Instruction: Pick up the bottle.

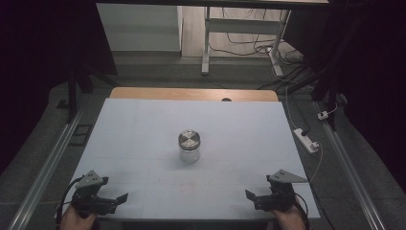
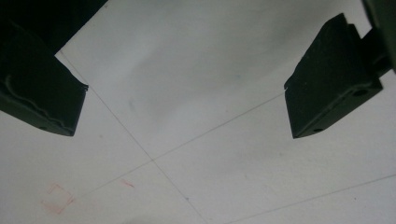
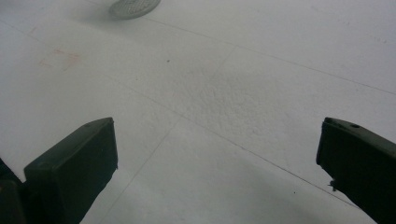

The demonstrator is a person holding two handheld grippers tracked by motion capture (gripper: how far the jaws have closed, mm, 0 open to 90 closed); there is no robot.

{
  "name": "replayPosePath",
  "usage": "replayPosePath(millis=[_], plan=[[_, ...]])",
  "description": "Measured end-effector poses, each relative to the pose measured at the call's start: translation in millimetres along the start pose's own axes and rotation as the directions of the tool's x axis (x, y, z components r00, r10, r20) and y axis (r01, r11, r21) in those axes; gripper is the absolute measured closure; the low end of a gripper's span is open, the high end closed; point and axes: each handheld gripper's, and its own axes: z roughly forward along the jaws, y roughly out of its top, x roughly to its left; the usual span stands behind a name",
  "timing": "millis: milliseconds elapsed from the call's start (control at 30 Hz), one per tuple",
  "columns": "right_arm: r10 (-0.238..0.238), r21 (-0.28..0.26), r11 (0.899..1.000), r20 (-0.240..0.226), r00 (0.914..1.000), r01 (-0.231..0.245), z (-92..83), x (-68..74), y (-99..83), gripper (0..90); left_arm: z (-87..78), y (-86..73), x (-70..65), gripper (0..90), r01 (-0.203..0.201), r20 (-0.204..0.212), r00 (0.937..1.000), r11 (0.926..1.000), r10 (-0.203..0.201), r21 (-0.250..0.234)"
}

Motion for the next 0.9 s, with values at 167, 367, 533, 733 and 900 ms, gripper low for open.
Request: replayPosePath(millis=[167,367,533,733,900], plan=[[-0.001,0.002,1.000,-0.001,1.0000,0.001,0.3,0.2,0.1,0.0,-1.7,5.0,-2.5,0.0,-0.026,-0.006,0.9996,0.9990,0.026,-0.037],[-0.001,0.003,1.000,-0.009,1.0000,0.001,0.8,-0.1,0.2,0.0,0.5,8.1,-3.0,0.0,-0.042,0.015,0.9990,0.9978,0.043,-0.052],[0.005,0.004,1.000,-0.011,0.9999,-0.005,0.5,-0.5,0.2,0.0,2.0,9.7,-2.9,0.0,-0.048,0.026,0.9984,0.9967,0.050,-0.065],[-0.004,0.010,1.000,-0.012,0.9999,0.004,1.1,-0.1,0.5,0.0,5.1,13.7,-4.4,0.0,-0.072,0.051,0.9957,0.9931,0.077,-0.093],[-0.005,0.014,1.000,-0.014,0.9999,0.005,1.8,0.3,0.6,0.0,11.3,18.9,-4.9,0.0,-0.089,0.092,0.9910,0.9919,0.097,-0.091]])
